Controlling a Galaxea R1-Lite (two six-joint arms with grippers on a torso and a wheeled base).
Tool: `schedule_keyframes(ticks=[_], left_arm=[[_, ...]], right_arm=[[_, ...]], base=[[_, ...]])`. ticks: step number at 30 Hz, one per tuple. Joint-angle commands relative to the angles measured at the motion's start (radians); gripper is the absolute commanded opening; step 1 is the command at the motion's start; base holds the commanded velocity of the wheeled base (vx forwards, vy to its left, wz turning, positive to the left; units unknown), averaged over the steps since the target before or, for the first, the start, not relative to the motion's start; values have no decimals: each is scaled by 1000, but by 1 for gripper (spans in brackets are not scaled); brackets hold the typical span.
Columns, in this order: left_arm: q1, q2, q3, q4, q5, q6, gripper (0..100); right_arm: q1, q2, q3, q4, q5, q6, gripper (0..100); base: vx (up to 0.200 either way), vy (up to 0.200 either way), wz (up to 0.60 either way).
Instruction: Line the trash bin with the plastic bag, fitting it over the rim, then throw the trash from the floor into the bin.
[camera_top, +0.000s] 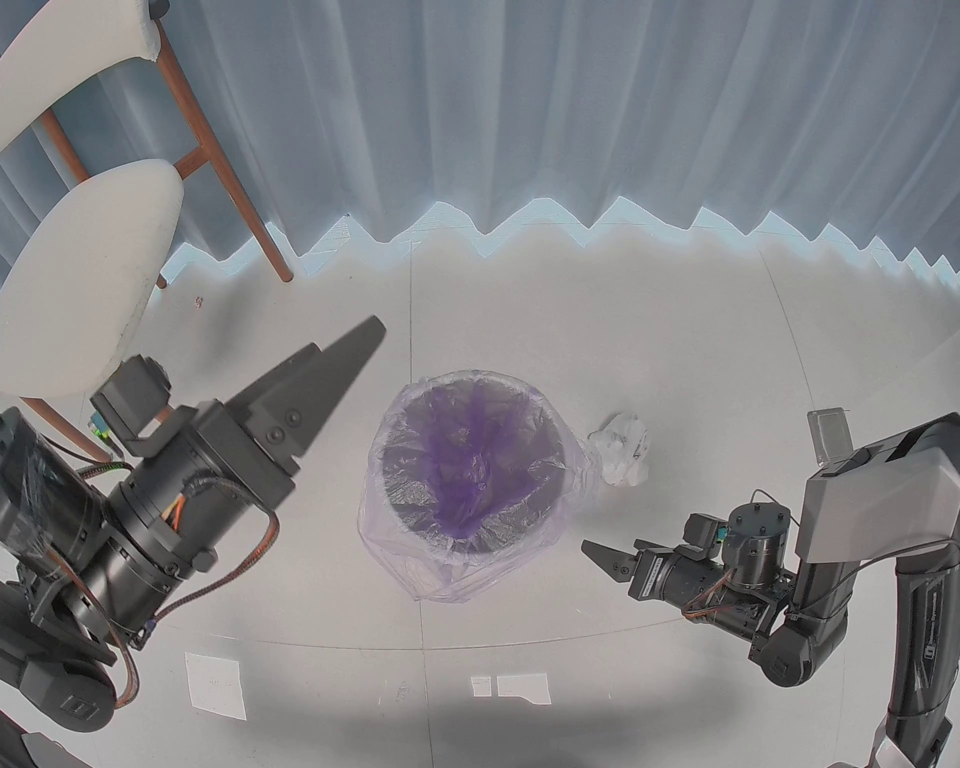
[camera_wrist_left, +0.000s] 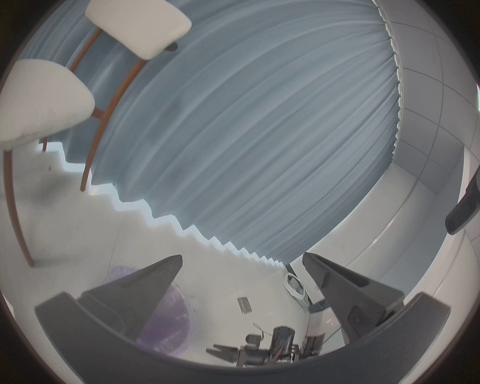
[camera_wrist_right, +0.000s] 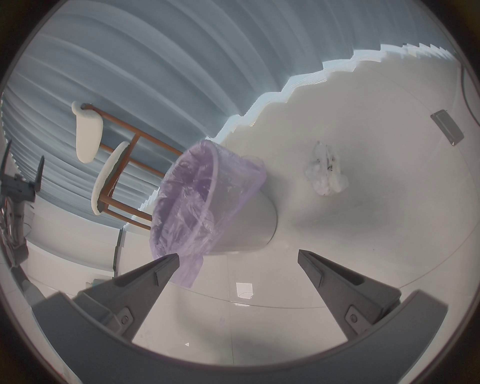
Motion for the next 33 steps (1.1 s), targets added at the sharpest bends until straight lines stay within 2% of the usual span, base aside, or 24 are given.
schedule_keyframes(ticks=[1, 9, 22, 33], left_arm=[[84, -19, -31, -1, -2, 4, 100], [98, -28, -11, -1, -54, 9, 100], [99, -36, -1, -1, -57, 9, 100], [96, -34, 20, -1, -59, 9, 100]], right_arm=[[8, 74, -64, -18, -11, -13, 100], [8, 110, -128, -18, -14, -12, 100], [8, 185, -266, -18, -19, -15, 100], [5, 222, -309, -18, -33, -15, 100]], base=[[0, 0, 0], [0, 0, 0], [0, 0, 0], [0, 0, 0]])
